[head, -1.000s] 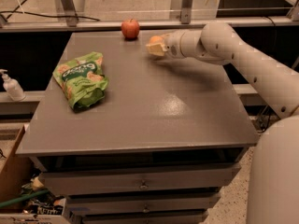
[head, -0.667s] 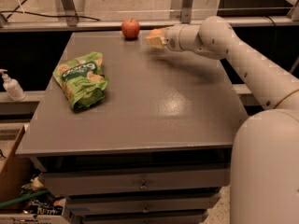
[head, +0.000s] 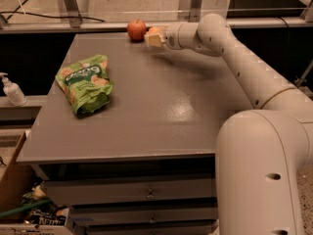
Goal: Move orange near apple
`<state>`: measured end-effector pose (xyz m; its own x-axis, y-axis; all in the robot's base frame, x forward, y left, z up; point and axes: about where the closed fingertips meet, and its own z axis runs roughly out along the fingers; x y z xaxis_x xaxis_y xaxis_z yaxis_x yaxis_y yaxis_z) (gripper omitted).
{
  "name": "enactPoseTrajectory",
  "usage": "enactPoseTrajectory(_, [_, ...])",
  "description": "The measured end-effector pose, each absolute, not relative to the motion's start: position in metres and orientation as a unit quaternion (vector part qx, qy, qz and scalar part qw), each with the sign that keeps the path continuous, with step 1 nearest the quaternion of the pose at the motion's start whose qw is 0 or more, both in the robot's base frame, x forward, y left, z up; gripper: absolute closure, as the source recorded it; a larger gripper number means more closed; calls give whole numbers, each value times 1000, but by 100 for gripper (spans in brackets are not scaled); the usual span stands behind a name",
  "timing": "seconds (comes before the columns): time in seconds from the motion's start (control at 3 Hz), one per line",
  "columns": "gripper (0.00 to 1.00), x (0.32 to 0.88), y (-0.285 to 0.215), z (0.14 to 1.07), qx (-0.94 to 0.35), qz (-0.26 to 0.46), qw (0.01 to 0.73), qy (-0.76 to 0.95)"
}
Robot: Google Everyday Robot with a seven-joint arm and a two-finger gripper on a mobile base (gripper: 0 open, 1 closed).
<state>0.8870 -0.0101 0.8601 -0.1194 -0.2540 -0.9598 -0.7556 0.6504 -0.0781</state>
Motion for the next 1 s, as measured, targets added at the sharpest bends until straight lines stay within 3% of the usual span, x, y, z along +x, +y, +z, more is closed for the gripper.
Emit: enactPoseTrajectory(1.0, [100,913,24,835,-375,213,539,724])
